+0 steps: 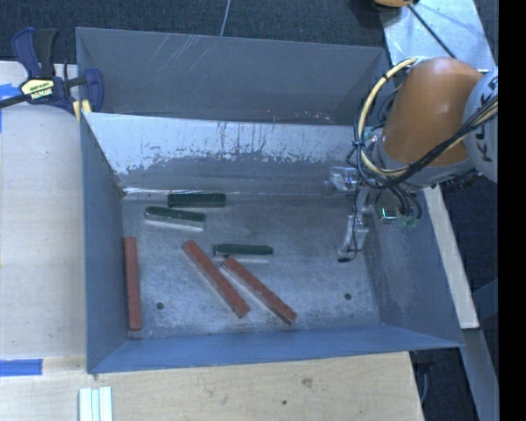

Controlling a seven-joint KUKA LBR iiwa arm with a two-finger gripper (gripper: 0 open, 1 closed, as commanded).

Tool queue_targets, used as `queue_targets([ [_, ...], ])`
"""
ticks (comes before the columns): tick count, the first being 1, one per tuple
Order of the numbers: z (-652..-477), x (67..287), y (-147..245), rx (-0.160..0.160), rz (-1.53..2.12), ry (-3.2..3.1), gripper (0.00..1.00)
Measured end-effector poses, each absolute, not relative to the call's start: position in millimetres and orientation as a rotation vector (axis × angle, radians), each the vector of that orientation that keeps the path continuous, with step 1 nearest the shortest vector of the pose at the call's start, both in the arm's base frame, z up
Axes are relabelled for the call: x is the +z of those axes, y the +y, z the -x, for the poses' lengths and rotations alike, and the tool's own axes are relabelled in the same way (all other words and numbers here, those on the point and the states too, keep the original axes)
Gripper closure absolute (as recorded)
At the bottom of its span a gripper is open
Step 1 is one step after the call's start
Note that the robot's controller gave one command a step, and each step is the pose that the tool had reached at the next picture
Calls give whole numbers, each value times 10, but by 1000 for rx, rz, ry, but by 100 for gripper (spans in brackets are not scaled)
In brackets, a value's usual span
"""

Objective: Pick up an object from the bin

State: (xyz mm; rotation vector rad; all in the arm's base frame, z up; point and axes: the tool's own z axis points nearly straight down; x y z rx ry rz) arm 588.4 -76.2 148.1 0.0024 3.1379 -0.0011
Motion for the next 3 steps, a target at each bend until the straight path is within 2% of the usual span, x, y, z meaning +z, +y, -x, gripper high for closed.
queue_targets([
  [1,-6209,922,-398,-2,-51,3128,0],
  [2,-5731,753,-152,0,221,3131,100],
  [3,-5730,753,-153,-1,223,3131,0],
])
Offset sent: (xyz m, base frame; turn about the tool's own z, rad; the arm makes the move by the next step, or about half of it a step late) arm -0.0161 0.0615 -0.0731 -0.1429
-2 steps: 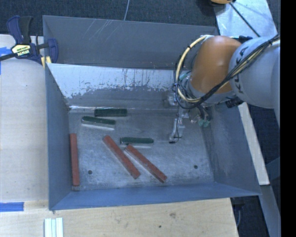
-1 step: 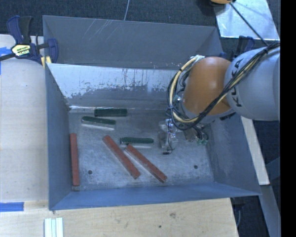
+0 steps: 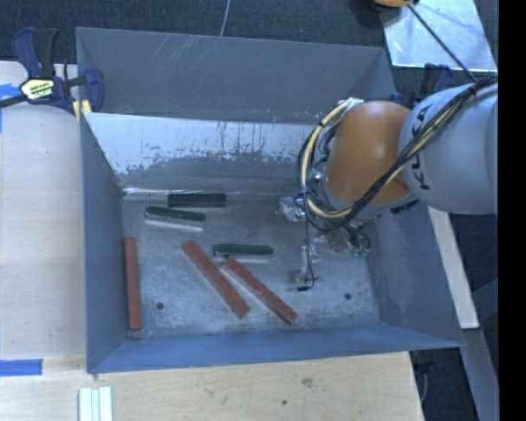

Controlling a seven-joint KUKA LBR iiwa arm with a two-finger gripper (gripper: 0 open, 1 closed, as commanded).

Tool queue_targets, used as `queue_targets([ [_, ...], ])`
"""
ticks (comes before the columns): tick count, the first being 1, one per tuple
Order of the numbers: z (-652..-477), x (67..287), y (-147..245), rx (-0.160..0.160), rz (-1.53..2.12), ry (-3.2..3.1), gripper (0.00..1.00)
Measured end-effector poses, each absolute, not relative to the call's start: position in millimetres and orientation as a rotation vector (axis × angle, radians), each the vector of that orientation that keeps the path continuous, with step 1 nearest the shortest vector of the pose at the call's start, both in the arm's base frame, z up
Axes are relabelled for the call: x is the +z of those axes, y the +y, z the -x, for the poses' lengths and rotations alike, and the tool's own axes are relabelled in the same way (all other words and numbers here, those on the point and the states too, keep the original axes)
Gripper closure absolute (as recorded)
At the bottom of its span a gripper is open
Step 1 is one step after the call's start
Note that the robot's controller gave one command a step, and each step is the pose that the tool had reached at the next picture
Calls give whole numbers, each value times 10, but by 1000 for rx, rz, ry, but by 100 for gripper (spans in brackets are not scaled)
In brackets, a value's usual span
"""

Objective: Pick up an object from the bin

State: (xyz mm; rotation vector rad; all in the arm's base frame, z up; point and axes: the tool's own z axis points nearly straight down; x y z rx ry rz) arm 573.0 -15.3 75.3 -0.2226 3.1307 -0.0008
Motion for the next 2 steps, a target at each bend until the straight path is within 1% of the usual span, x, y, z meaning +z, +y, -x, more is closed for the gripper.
queue_targets([
  [1,-5730,753,-152,-1,223,3131,0],
  [2,-5797,832,860,1,809,3029,100],
])
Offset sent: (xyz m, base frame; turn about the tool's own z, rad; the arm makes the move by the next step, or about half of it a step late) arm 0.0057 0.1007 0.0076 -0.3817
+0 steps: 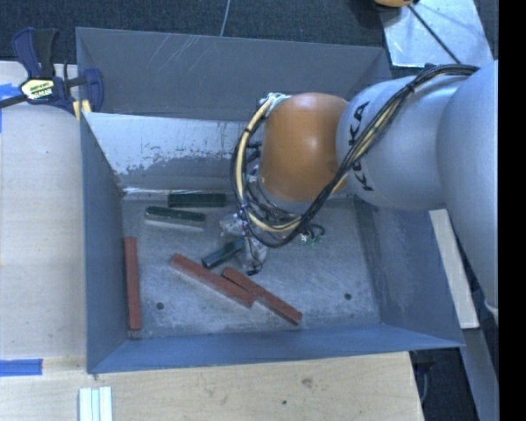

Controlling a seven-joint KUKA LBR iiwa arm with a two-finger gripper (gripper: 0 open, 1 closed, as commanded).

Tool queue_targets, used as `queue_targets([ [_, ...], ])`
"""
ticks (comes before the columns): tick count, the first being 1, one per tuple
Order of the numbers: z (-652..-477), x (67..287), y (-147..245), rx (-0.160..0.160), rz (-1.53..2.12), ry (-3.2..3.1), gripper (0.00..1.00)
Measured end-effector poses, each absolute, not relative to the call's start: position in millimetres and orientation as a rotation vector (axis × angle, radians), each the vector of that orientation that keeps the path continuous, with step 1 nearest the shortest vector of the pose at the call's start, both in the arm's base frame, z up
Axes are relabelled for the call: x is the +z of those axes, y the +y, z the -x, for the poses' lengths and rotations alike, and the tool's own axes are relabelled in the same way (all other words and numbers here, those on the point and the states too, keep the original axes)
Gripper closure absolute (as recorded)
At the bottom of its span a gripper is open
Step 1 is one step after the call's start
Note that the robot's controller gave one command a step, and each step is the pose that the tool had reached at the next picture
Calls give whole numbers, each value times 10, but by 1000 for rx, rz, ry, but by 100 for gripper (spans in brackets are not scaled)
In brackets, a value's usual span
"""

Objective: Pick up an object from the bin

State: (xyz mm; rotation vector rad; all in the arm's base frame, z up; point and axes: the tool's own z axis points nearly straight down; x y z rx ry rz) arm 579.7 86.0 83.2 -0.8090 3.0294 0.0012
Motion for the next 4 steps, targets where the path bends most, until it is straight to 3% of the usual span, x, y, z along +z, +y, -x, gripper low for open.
queue_targets([
  [1,-5797,831,855,1,808,3030,100],
  [2,-5986,1954,883,0,783,3038,100],
  [3,-5986,1953,882,0,783,3039,100],
  [4,-5488,3507,419,0,1281,2865,100],
])
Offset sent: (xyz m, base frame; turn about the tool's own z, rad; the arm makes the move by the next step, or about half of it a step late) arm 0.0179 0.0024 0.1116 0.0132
